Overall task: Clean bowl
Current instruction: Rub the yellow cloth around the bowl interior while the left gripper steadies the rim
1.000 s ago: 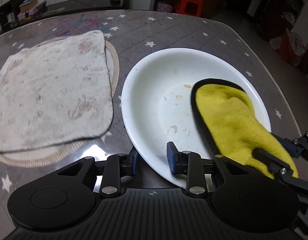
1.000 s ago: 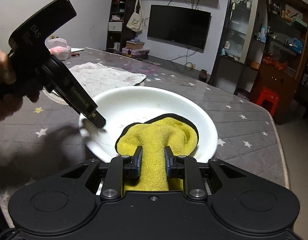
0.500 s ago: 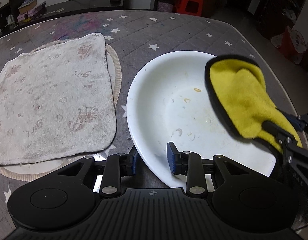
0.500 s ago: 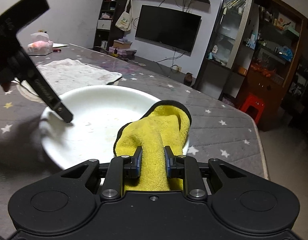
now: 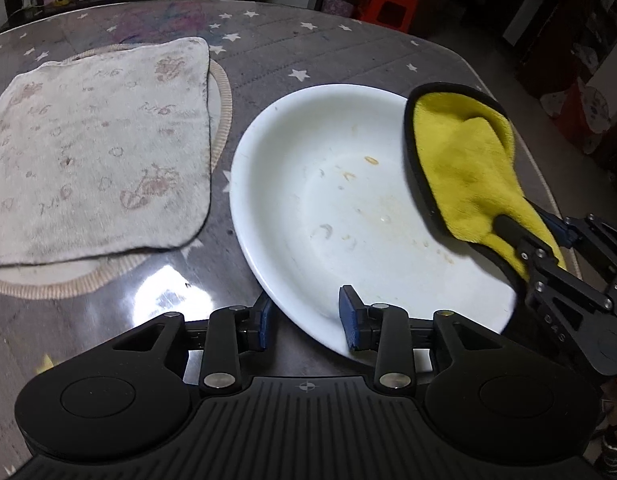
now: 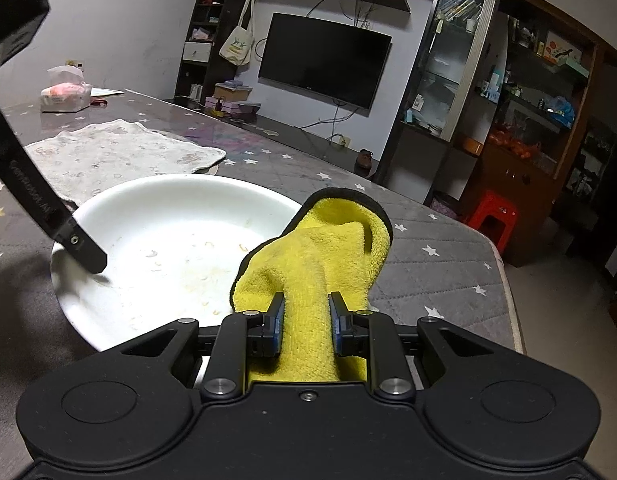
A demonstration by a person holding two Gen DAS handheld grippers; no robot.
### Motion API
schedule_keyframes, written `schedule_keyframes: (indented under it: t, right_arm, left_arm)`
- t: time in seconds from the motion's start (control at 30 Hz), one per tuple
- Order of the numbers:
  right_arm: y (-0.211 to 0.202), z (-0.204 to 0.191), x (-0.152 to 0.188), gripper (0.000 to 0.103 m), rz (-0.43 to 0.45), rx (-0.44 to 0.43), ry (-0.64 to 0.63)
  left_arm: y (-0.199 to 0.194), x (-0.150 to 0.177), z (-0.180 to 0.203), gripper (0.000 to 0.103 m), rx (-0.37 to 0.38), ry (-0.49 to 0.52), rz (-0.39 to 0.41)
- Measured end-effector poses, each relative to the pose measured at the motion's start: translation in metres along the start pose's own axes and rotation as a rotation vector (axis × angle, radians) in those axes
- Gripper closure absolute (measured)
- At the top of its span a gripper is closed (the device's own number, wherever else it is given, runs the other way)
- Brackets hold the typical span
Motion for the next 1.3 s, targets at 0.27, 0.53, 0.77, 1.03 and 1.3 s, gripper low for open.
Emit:
schedule_keyframes:
  t: [0.27, 0.53, 0.77, 1.03, 1.3]
  right_arm:
    - [-0.004, -0.008, -0.002, 0.079, -0.028, -0.019, 0.000]
    - [-0.016, -0.028, 0.003, 0.079, -0.029, -0.082, 0.010]
    - [-0.026, -0.047, 0.001, 0.079, -0.023, -0.153, 0.026]
    - [-0.027, -0.050, -0.003, 0.080, -0.042, -0.172, 0.012]
    - [-0.014, -0.033, 0.000, 0.080, -0.062, -0.103, -0.007]
  left_arm:
    - [-0.005, 0.007, 0.002, 0.068, -0.005, -0.043, 0.001]
    - [-0.004, 0.001, -0.005, 0.071, -0.005, 0.016, 0.009]
    - [0.002, -0.010, -0.007, 0.073, -0.022, 0.100, 0.021]
    - [0.014, -0.027, -0.007, 0.073, -0.053, 0.165, 0.029]
    - [0.010, -0.020, -0.009, 0.072, -0.049, 0.105, 0.022]
Point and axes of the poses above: each gripper's, at about its wrist camera, not at the fingertips, and y roughly the way its jaws point, z to its right, x to its underside, the point moved 4 cm from there along y, roughly the way its jaws point, and after that the axes turned 15 degrees about -x, right-handed, at the moved point
